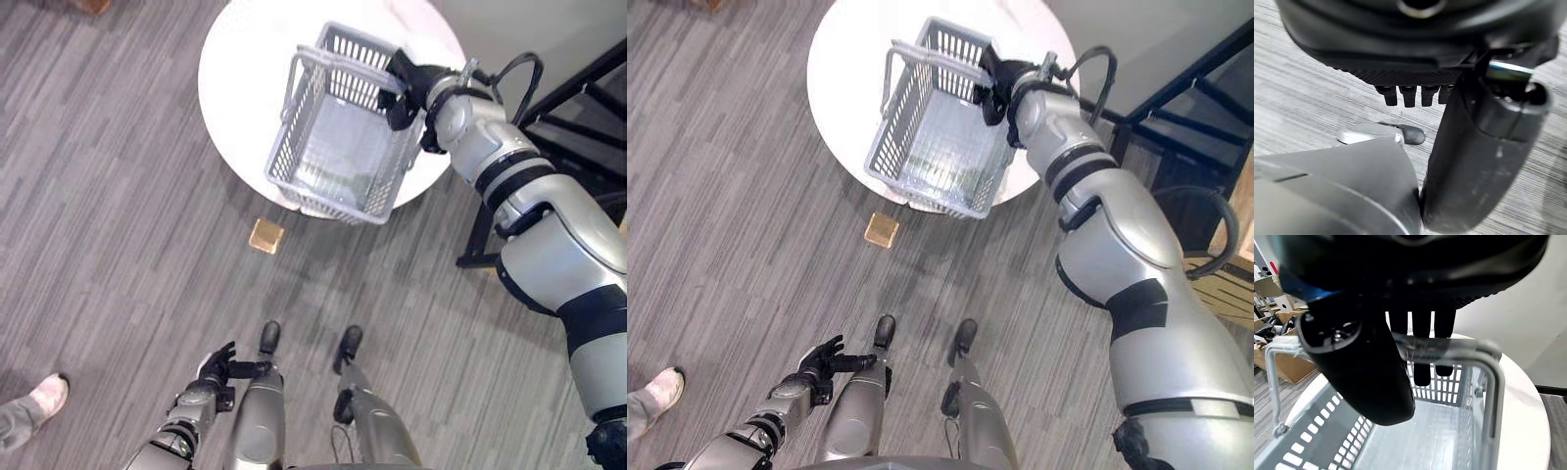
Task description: Get the vegetables into the basket
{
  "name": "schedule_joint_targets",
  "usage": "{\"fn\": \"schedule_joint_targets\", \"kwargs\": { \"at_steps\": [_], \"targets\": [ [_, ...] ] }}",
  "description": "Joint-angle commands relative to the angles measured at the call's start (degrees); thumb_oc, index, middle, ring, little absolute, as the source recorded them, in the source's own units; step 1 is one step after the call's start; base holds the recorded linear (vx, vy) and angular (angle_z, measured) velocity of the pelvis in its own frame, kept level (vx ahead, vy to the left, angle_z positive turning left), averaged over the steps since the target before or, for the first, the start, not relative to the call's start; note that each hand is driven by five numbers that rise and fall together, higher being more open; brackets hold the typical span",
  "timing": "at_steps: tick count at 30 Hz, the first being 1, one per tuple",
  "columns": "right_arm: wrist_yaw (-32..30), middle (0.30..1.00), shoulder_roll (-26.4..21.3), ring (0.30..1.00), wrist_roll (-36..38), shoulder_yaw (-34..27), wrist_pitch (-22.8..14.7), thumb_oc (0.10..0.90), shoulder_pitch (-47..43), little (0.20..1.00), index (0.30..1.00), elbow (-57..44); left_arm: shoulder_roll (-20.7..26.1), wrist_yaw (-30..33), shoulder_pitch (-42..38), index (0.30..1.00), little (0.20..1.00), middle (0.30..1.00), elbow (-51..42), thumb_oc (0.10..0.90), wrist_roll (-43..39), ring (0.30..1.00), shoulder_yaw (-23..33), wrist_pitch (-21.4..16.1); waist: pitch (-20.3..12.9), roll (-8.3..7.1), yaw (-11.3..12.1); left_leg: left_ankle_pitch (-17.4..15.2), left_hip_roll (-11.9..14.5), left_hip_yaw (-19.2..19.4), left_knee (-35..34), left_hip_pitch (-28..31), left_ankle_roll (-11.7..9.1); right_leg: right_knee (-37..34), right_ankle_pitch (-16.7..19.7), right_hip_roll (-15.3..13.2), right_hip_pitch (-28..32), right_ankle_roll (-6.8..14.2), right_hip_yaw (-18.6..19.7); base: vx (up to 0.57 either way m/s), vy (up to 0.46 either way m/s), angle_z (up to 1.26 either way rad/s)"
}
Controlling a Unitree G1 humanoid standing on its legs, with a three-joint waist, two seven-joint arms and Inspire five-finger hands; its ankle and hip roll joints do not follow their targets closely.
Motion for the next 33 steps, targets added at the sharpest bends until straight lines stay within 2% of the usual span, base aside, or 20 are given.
{"fn": "schedule_joint_targets", "kwargs": {
  "at_steps": [1,4,6,9,16,23,26,30,33],
  "targets": [
    [-1.4,0.300,-1.8,0.300,-1.3,-3.9,-1.2,0.400,-3.9,0.300,0.300,-5.3,2.4,0.2,4.8,1.000,1.000,1.000,4.3,0.900,5.4,1.000,0.7,2.4,0.3,-3.39,-0.2,-5.8,-6.8,2.0,0.1,5.3,6.4,1.3,-9.3,0.7,11.4,3.2,4.3,0.01,-0.075,-0.18],
    [1.0,0.300,-2.5,0.300,-1.6,-5.5,-0.9,0.400,0.2,0.300,0.300,-11.7,2.6,-0.6,6.3,1.000,1.000,1.000,5.8,0.900,7.2,1.000,3.2,3.1,-1.8,-3.74,-1.7,-6.6,-6.4,3.6,-0.5,10.5,6.5,4.2,-11.3,0.8,14.0,2.9,5.1,-0.02,-0.085,-0.37],
    [2.4,0.300,-3.4,0.300,-1.3,-8.1,-1.5,0.400,5.4,0.300,0.300,-19.7,2.4,-1.3,8.6,1.000,1.000,1.000,8.0,0.900,10.0,1.000,6.2,3.9,-5.7,-3.25,-3.8,-6.6,-6.1,5.6,-2.4,16.4,6.4,6.4,-13.1,1.1,17.1,2.9,5.9,-0.08,-0.185,-0.49],
    [4.7,0.300,-6.4,0.300,-4.4,-8.6,-1.8,0.400,9.4,0.300,0.300,-26.5,1.7,-1.8,10.7,1.000,1.000,1.000,9.4,0.900,11.7,1.000,8.4,4.7,-9.8,-2.07,-5.8,-5.1,-5.7,7.1,-6.3,21.1,6.4,6.3,-13.6,1.4,19.5,2.6,6.6,-0.08,-0.164,-0.53],
    [7.3,0.300,-10.4,0.300,-5.1,-10.9,-2.0,0.400,17.0,0.300,0.300,-33.8,0.4,-1.8,12.1,1.000,1.000,1.000,10.6,0.900,14.8,1.000,8.8,5.6,-13.9,-0.12,-8.5,-2.6,-5.3,8.6,-10.7,25.3,5.8,6.0,-14.2,2.2,21.5,2.0,7.4,-0.09,-0.126,-0.14],
    [9.0,0.300,-13.1,0.300,-8.0,-13.6,-1.6,0.400,28.2,0.300,0.300,-36.5,-1.8,-1.9,12.9,1.000,1.000,1.000,10.8,0.900,18.7,1.000,7.1,6.3,-16.0,1.62,-10.8,-1.5,-4.9,8.7,-13.4,27.2,5.5,5.2,-14.8,3.0,22.7,1.2,8.2,-0.12,-0.121,-0.01],
    [8.7,0.300,-13.0,0.300,-9.1,-16.6,-1.3,0.400,36.0,0.300,0.300,-34.6,-2.8,-2.0,13.5,1.000,1.000,1.000,10.7,0.900,19.6,1.000,6.7,6.5,-16.1,2.62,-11.6,-1.0,-4.7,9.0,-13.9,27.4,5.4,3.9,-14.5,3.2,23.2,1.0,8.5,-0.07,-0.053,-0.02],
    [8.4,0.300,-12.7,0.300,-9.3,-19.0,-1.1,0.400,41.6,0.300,0.300,-33.0,-3.3,-1.9,13.8,1.000,1.000,1.000,10.7,0.900,20.1,1.000,7.0,6.7,-15.9,3.43,-12.1,-1.2,-4.6,9.9,-13.9,27.5,5.3,2.5,-13.9,3.3,23.5,1.1,9.4,-0.05,-0.021,-0.05],
    [7.8,0.300,-13.4,0.300,-9.7,-21.1,-0.8,0.400,46.3,0.300,0.300,-28.0,-3.0,-2.1,14.2,1.000,1.000,1.000,11.2,0.900,20.5,1.000,7.8,6.7,-15.6,3.88,-12.1,-1.1,-4.4,10.8,-13.9,27.6,5.2,1.6,-13.3,3.5,23.7,1.1,10.3,-0.03,-0.037,-0.18]
  ]
}}
